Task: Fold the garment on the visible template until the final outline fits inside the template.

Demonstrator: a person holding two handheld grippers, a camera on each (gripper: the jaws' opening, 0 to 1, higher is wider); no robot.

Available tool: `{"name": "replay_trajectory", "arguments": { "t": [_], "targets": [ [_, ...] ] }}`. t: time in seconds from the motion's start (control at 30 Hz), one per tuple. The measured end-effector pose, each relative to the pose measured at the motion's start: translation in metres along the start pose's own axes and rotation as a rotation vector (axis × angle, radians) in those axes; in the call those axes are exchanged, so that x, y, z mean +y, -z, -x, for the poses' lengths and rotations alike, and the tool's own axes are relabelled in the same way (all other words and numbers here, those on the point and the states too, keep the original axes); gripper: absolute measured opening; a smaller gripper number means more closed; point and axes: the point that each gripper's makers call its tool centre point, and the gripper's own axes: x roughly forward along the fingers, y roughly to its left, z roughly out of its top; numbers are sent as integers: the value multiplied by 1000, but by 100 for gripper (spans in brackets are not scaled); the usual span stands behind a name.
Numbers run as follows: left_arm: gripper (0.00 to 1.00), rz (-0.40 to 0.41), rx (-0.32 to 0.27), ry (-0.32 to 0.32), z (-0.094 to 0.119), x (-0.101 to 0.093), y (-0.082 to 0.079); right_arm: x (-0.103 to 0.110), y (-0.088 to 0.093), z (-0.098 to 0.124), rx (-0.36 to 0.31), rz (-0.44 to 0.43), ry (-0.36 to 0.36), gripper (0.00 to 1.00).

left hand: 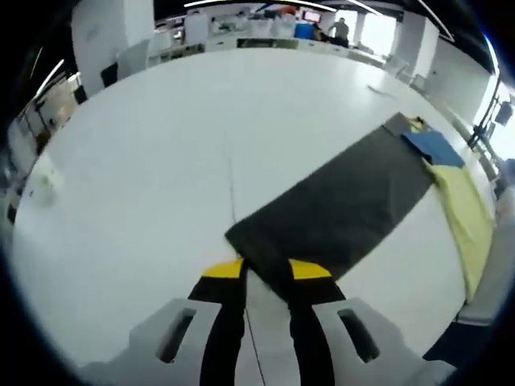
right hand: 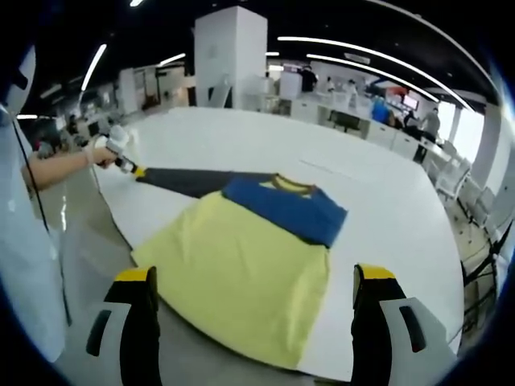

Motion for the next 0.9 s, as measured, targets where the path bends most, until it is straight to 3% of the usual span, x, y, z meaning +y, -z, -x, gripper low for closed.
{"name": "replay_trajectory", "arguments": {
  "t": [0.17, 0.3, 0.53, 0.73, 0.9],
  "targets": [
    [12, -3, -6, -4, -2, 0, -2, 1, 2, 1, -1, -7, -1, 100],
    [0, 20, -25, 22, -6, -9, -5, 1, 4, 2, 0, -11, -1, 100],
    [0, 32, -23, 12, -8, -8, -5, 0, 2, 2, -9, -7, -2, 100],
    [0, 84, -130, -8, 7, -7, -25, 1, 2, 0, -14, 1, -17, 100],
    [0, 129, -257, -8, 29, -10, -58, -1, -1, 1, -21, 12, -25, 100]
  ]
}}
